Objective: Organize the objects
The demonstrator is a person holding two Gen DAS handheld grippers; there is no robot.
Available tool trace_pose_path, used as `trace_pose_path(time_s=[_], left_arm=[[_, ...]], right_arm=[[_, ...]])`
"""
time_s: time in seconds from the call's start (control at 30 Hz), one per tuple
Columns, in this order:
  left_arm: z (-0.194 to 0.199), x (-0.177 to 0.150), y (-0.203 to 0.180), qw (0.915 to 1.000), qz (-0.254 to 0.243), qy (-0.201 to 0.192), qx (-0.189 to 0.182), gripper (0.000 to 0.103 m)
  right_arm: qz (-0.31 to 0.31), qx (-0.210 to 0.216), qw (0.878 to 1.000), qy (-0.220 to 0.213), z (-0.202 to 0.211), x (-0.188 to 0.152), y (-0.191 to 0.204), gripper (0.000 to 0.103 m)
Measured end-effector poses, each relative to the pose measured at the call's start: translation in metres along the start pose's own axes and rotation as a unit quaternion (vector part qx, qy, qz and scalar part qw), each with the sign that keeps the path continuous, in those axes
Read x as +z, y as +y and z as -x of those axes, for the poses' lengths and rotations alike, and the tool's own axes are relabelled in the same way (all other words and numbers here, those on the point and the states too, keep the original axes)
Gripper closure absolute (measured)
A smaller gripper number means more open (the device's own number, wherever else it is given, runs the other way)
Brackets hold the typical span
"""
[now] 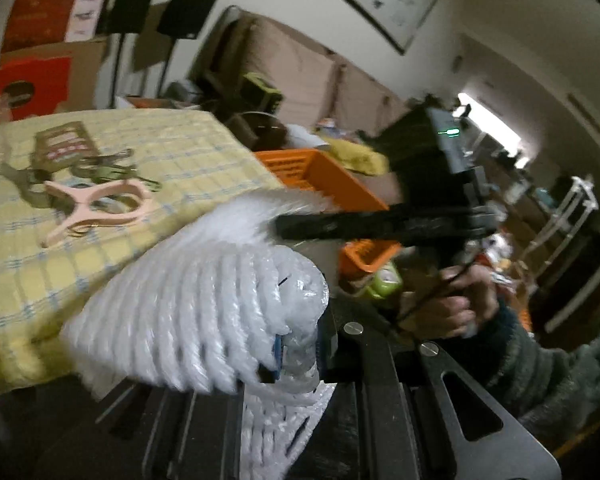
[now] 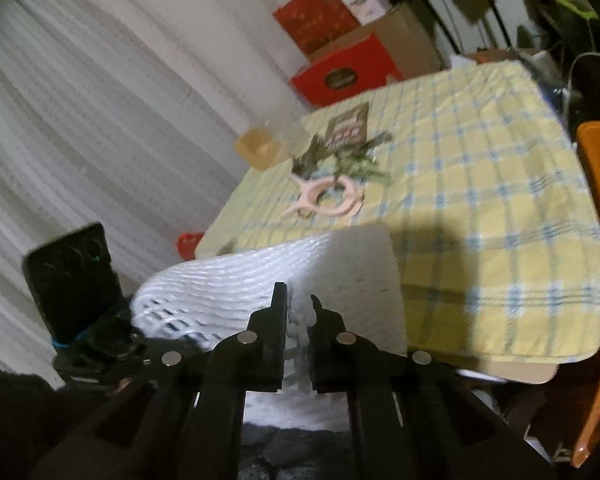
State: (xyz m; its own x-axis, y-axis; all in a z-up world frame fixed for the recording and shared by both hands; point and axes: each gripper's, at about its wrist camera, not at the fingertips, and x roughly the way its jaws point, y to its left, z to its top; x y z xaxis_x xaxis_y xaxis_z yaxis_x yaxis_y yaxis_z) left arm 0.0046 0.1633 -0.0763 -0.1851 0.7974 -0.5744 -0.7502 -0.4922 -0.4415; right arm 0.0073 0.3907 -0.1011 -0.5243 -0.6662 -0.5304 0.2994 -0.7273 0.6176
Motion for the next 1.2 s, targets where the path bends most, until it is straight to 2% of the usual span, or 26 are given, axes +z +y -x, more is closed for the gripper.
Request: trace_pose_path(time_s=[0.07, 0.17, 0.23, 0.3, 0.47, 0.63, 0.73, 0.83, 1.0, 1.2], left_arm=[[0.001, 0.0, 0.0, 1.0, 0.0, -0.003, -0.006, 0.092], [0.009, 0.0, -0.007, 0.9982, -0.009, -0.019, -0.057, 0.092], [0.011, 0.0, -0.012, 0.997, -0.02, -0.02, -0.072, 0.092], [0.006, 0.001, -0.013, 0.999, -0.03, -0.011, -0.033, 0.092], [-0.012, 0.0, 0.0, 0.9975, -0.007, 0.019, 0.068, 0.091], [-0.021, 0.006, 0.013, 0.9885, 0.034, 0.026, 0.145, 0.091], [-0.021, 0.009, 0.015, 0.983, 0.053, 0.034, 0.172, 0.091], [-0.019, 0.02, -0.003, 0.9758, 0.027, 0.036, 0.214, 0.091], [-0.019, 0.028, -0.036, 0.9642, -0.018, 0.021, 0.264, 0.091], [-0.017, 0.031, -0.056, 0.9644, -0.027, 0.009, 0.263, 0.091]], right_arm=[[-0.002, -0.003, 1.0, -0.014, 0.01, 0.003, -0.002, 0.096], [-0.005, -0.002, 1.0, -0.025, 0.02, 0.006, -0.007, 0.095], [-0.005, 0.003, 1.0, -0.027, 0.022, 0.007, -0.008, 0.094], [0.007, -0.01, 0.999, -0.033, 0.024, 0.007, -0.003, 0.095], [0.039, -0.085, 0.995, -0.029, 0.022, 0.009, 0.009, 0.095], [0.056, -0.14, 0.988, -0.025, 0.014, 0.006, 0.014, 0.095], [0.075, -0.165, 0.983, -0.021, 0.006, 0.004, 0.02, 0.095], [0.088, -0.178, 0.98, -0.022, 0.003, 0.002, 0.028, 0.095], [0.105, -0.214, 0.97, -0.038, 0.013, 0.005, 0.042, 0.095], [0.106, -0.248, 0.961, -0.062, 0.034, 0.011, 0.056, 0.095]])
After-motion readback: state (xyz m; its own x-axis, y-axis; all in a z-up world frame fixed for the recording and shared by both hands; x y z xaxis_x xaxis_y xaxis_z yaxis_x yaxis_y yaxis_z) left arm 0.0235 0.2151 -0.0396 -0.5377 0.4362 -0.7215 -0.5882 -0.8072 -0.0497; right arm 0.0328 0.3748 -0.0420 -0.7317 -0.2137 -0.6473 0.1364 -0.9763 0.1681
